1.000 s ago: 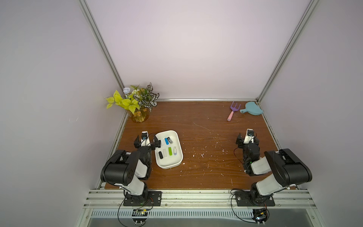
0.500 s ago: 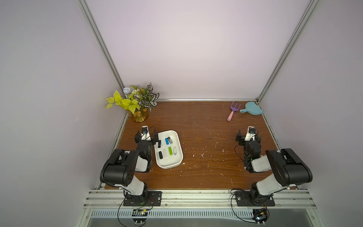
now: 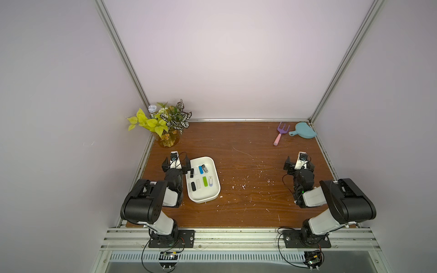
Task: Put the usb flash drive into the storage box
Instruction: Reset both arms
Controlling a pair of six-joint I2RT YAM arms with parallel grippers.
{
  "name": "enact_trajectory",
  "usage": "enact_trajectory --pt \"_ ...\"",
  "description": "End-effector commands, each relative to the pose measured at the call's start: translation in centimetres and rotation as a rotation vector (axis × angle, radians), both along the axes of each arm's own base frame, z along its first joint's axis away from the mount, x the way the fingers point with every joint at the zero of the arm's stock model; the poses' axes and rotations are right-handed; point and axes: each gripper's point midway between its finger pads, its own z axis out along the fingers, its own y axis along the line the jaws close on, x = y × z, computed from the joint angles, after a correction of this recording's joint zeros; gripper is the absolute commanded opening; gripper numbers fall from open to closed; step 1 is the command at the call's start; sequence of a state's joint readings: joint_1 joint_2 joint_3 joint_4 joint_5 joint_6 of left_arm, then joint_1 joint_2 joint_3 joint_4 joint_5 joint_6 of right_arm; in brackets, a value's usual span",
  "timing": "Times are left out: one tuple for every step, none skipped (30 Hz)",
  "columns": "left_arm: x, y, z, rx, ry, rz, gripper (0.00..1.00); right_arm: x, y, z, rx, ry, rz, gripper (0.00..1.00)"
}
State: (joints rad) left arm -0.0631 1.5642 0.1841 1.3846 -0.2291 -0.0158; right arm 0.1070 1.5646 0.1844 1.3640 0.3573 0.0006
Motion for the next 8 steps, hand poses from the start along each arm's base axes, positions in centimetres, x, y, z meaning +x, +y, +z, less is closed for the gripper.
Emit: enact_trajectory --pt "-0.07 0.40 -0.14 -0.010 0.005 0.008 0.99 0.26 0.15 1.11 0.016 -0.040 0.010 0.99" --pt "-0.08 0.42 -0.09 -0.009 0.004 0.009 1.00 0.36 0.16 1.03 0.015 -0.036 0.010 0.99" --pt "-0.07 0.39 -0.14 -0.009 0.005 0.008 0.99 0.42 0.18 1.01 0.016 -0.035 0.011 0.99" --pt "-0.08 0.43 -0.10 -0.009 0.004 0.009 0.99 0.55 0.25 0.98 0.018 -0.032 0.013 0.99" --pt "-0.08 0.41 -0.08 -0.009 0.003 0.008 0.99 0.47 0.28 0.97 0.018 -0.032 0.014 0.99" --pt "-0.08 0.41 -0.10 -0.009 0.004 0.008 0.99 0.37 0.22 1.05 0.018 -0.036 0.013 0.99" --pt "-0.07 0.42 -0.09 -0.009 0.004 0.009 1.00 0.25 0.20 1.15 0.015 -0.042 0.012 0.99" --pt "-0.08 0.41 -0.07 -0.010 0.003 0.008 0.99 0.23 0.20 1.17 0.015 -0.043 0.012 0.99"
